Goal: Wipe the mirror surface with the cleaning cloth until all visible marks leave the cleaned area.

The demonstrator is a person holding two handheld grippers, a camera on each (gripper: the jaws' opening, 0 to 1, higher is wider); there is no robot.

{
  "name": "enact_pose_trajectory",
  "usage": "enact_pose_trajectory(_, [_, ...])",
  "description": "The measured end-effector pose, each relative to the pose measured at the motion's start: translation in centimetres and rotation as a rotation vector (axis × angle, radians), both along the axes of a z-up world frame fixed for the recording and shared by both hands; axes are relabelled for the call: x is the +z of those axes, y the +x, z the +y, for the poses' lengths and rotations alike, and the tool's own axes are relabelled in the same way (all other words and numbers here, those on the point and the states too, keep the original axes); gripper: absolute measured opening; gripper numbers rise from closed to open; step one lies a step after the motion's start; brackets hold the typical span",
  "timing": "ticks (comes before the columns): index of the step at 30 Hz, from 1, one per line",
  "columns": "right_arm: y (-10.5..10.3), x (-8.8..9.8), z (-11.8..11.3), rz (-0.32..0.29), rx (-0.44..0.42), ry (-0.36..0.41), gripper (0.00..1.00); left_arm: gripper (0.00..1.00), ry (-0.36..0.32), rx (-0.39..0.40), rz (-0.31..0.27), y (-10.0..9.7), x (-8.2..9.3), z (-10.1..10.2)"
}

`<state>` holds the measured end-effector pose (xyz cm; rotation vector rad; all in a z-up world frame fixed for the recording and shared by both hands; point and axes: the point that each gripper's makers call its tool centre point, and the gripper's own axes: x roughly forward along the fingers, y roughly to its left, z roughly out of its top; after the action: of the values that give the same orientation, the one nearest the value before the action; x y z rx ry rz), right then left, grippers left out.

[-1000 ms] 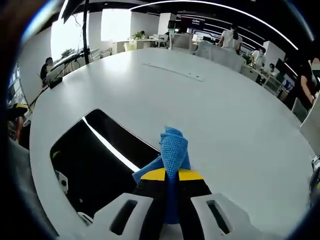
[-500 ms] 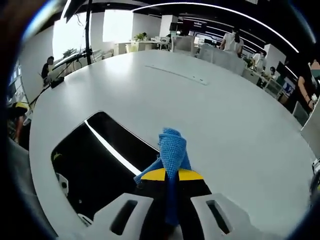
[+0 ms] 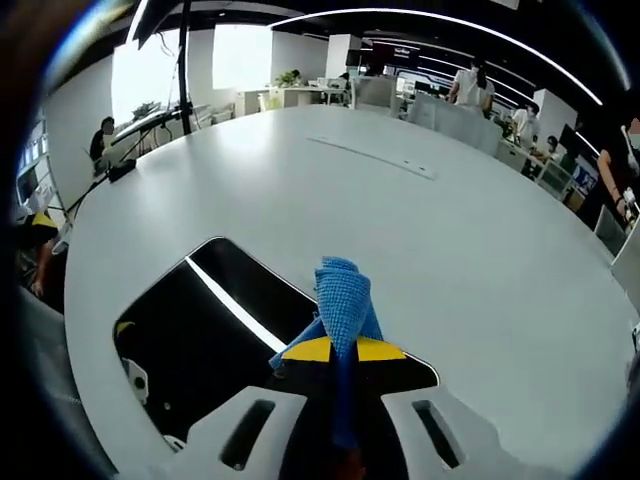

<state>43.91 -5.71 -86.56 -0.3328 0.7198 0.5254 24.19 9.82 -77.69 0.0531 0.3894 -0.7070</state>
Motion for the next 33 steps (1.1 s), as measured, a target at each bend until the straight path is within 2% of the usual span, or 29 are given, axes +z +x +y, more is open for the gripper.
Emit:
enact_pose_trajectory(7, [0.3,-0.1,1.6,0.003,0.014,0.014,0.01,0.92,-0.005,-0.003,-0.001,-0.1,0.1,0.0])
enact_pose_trajectory(16, [-0.5,0.2,4.8,0.000,0.038,0.041,0.01,0.92,-0.005,-0.008,-0.006,-0.1,0.1,-0.1])
enact_pose_trajectory(33, [-0.6,0.2,8.7,-0.003,0.082,0.075,0.01,0.92,0.013,-0.024,-0.004,-0.1,-0.2,-0.1])
